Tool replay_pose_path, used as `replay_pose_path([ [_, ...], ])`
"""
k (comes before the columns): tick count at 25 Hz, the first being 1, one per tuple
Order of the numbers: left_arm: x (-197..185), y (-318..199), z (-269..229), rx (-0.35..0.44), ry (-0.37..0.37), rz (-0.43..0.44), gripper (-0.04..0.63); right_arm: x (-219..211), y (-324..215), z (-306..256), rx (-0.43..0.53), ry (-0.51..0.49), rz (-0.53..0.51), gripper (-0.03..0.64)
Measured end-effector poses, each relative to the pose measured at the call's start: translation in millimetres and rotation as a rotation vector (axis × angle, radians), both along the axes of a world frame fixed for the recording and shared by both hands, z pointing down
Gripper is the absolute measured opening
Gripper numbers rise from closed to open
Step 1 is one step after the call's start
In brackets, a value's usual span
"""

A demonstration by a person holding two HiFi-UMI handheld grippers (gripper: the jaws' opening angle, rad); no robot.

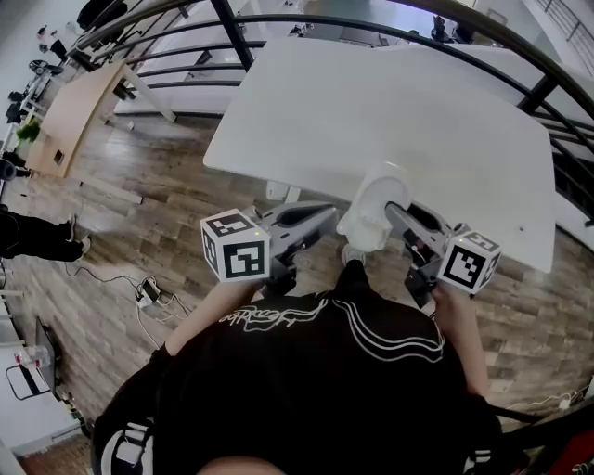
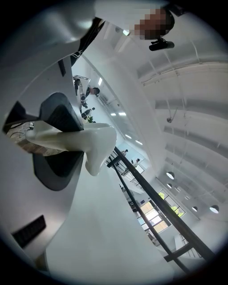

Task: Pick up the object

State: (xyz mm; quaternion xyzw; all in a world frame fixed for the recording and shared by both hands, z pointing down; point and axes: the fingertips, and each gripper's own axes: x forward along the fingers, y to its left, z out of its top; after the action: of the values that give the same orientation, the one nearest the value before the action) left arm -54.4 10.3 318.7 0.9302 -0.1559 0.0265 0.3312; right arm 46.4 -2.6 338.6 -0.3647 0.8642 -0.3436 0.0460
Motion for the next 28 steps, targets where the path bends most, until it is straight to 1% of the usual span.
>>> replay_pose_path([
  [4,0,-7,-3,0.027,-0.003,0.011,0.008,2,-6,-1,0.019,0.006,0.012,0.127],
  [8,-20,34,-15,0.057,0.01,0.037,0.008,-17,36,-12,0.036,0.031,0.04,0.126],
  [10,-29,43,-18,0.066,0.012,0.044,0.008,-26,45,-14,0.038,0.037,0.044,0.126],
  [28,-31,38,-28,0.073,0.039,0.031,0.008,-28,44,-17,0.033,0.072,0.048,0.126],
])
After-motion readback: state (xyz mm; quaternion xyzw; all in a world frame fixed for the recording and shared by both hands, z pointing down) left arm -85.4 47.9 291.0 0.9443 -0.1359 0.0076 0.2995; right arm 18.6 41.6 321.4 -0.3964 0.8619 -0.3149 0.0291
